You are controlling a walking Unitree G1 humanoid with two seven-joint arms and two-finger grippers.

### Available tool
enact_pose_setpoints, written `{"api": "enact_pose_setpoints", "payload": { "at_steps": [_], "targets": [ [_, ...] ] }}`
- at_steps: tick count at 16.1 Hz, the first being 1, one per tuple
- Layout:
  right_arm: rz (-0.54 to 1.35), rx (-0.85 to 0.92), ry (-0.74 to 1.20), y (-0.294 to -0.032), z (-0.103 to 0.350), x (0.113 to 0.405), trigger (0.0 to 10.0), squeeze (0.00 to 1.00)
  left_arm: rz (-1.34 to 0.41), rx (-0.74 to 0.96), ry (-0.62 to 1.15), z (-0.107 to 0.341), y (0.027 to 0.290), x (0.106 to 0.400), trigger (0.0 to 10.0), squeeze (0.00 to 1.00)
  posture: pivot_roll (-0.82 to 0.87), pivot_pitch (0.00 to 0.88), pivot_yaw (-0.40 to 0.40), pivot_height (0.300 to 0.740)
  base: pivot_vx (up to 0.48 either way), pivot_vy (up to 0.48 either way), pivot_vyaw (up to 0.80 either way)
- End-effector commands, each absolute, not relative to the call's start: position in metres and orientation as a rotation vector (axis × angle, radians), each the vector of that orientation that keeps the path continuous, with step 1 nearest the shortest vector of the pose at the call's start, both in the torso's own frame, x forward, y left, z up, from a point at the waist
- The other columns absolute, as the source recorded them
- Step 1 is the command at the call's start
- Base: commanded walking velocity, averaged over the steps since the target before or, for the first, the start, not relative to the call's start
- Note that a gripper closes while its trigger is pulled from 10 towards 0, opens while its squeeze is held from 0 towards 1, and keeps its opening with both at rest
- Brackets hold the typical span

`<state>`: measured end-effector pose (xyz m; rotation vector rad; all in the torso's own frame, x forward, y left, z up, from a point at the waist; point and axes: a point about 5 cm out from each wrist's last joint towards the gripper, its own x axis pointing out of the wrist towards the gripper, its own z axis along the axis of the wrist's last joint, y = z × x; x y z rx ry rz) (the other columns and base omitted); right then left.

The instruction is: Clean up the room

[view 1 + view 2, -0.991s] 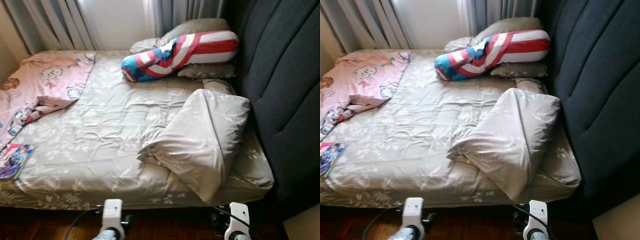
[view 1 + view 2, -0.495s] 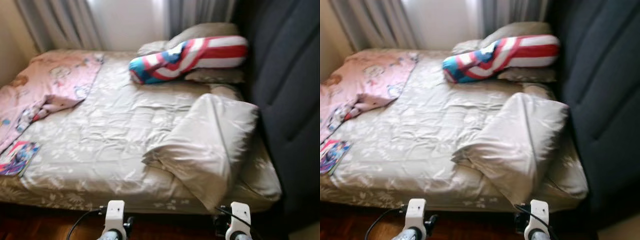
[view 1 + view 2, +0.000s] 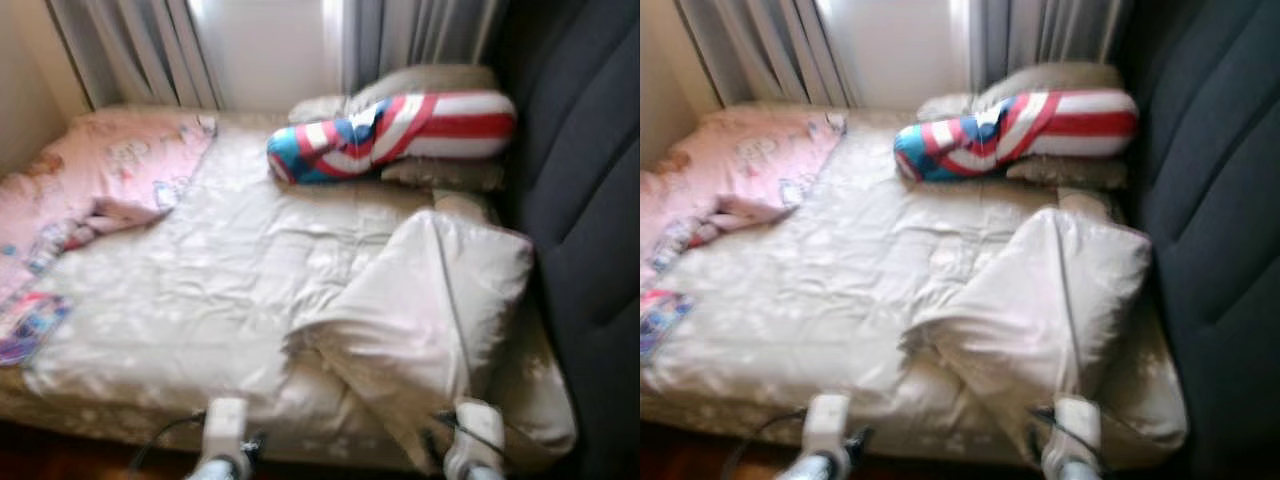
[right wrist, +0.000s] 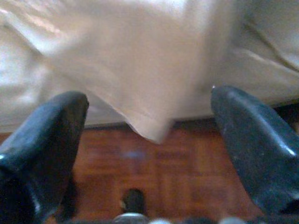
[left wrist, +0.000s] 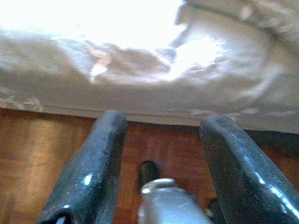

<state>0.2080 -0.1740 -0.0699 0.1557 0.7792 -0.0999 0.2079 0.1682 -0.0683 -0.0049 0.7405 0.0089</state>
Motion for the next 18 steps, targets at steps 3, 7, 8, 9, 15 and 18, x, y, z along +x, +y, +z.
{"api": "enact_pose_setpoints", "payload": {
  "at_steps": [3,7,8,9,15,18],
  "targets": [
    [-0.114,0.144,0.732,-0.183,-0.066,0.211,10.0,0.0,-0.034,-0.013,0.676,-0.062,0.157,0.216,10.0,0.0,0.02,0.0,-0.016,0.74,0.176,0.0,0.0],
    [-0.104,0.162,0.598,-0.182,-0.049,0.233,10.0,0.0,-0.042,0.008,0.557,-0.053,0.162,0.222,10.0,0.0,0.01,0.0,-0.008,0.74,0.0,0.0,0.0],
    [-0.096,0.169,0.556,-0.181,-0.044,0.239,10.0,0.0,-0.04,0.01,0.505,-0.048,0.165,0.224,10.0,0.0,0.0,0.0,-0.007,0.74,0.0,0.0,0.0],
    [-0.081,0.173,0.487,-0.179,-0.036,0.247,10.0,0.0,-0.05,0.019,0.398,-0.034,0.177,0.237,10.0,0.0,0.0,0.0,-0.007,0.74,0.0,0.0,0.0],
    [-0.048,0.166,0.339,-0.173,-0.02,0.256,10.0,0.0,-0.112,0.042,0.054,0.027,0.186,0.278,10.0,0.0,-0.01,0.0,-0.007,0.74,0.0,0.0,0.0],
    [-0.053,0.161,0.333,-0.173,-0.019,0.256,10.0,0.0,-0.13,0.076,0.051,0.03,0.184,0.276,10.0,0.0,-0.01,0.0,-0.012,0.74,0.0,0.0,0.0]
  ]
}}
